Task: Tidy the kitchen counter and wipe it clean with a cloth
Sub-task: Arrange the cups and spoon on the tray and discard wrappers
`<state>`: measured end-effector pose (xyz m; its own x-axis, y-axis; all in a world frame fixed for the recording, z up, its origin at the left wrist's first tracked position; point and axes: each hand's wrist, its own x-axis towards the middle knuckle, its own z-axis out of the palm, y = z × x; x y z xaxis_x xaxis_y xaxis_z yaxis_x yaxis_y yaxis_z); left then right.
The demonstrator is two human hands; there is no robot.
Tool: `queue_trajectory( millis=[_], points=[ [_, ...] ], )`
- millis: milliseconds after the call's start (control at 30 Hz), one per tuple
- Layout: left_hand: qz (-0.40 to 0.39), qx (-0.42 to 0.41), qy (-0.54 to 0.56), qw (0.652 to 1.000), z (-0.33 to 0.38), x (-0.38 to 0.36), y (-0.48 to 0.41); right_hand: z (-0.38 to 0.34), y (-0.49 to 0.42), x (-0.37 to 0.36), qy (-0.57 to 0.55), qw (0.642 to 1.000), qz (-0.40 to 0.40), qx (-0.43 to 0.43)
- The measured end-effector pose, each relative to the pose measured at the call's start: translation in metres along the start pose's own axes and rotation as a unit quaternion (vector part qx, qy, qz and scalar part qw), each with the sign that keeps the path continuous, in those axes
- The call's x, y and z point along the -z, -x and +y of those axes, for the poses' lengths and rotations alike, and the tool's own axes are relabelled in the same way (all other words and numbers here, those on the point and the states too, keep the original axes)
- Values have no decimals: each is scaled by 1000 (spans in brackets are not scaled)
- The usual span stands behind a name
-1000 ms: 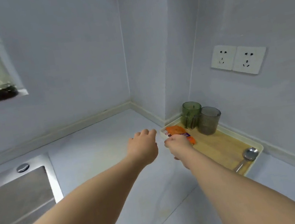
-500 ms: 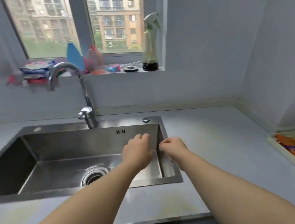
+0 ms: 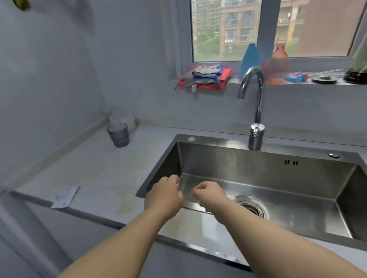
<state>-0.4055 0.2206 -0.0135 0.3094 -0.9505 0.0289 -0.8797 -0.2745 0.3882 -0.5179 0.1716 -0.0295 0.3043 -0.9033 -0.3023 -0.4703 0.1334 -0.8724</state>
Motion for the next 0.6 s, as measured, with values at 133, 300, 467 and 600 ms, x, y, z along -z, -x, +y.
queue_trajectory(
  millis=[133, 300, 467, 600],
  points=[
    [1, 43, 25, 999, -55, 16, -16, -23, -26, -47, 12, 1000, -16, -11],
    [-4, 95, 61, 994, -109, 23, -55, -45, -76, -90, 27, 998, -44, -25],
    [-8, 122, 68, 990, -148, 29, -117, -74, -148, -113, 29, 998, -47, -18],
    [-8, 148, 77, 986, -173, 36, -171, -94, -204, -127, 62, 995, -71, -21]
  ],
)
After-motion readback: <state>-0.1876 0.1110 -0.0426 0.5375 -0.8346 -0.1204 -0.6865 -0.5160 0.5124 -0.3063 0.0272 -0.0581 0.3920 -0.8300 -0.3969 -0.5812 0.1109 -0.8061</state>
